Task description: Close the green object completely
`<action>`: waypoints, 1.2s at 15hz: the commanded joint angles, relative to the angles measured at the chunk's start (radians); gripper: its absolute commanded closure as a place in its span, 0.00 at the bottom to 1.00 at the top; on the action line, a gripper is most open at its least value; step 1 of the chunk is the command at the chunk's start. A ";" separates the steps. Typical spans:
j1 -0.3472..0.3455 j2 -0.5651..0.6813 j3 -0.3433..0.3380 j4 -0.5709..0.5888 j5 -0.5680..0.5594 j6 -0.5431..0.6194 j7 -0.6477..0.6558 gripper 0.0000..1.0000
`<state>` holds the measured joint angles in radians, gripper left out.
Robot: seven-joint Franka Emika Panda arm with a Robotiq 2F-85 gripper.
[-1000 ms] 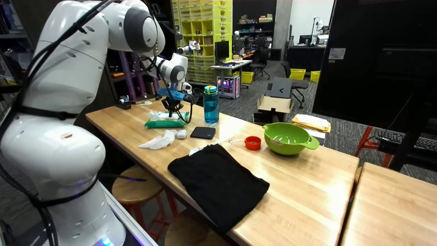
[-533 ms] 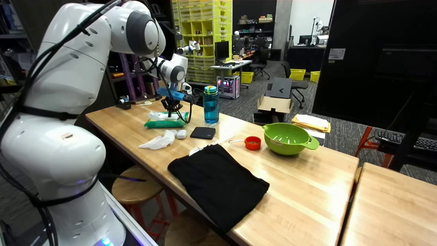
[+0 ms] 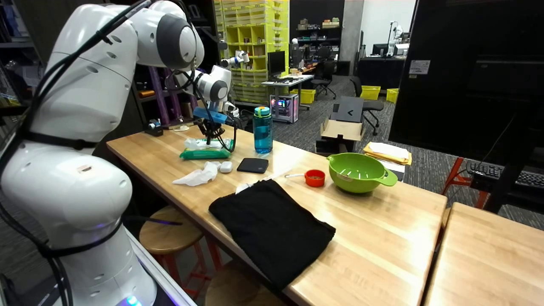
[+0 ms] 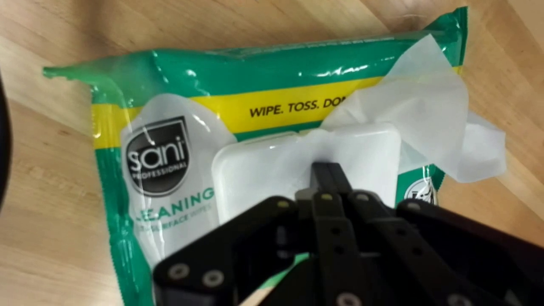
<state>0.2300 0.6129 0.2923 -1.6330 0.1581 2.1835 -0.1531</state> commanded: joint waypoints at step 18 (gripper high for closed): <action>-0.001 -0.055 0.021 -0.050 0.060 -0.029 -0.017 1.00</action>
<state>0.2296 0.5862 0.3112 -1.6515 0.1936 2.1715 -0.1665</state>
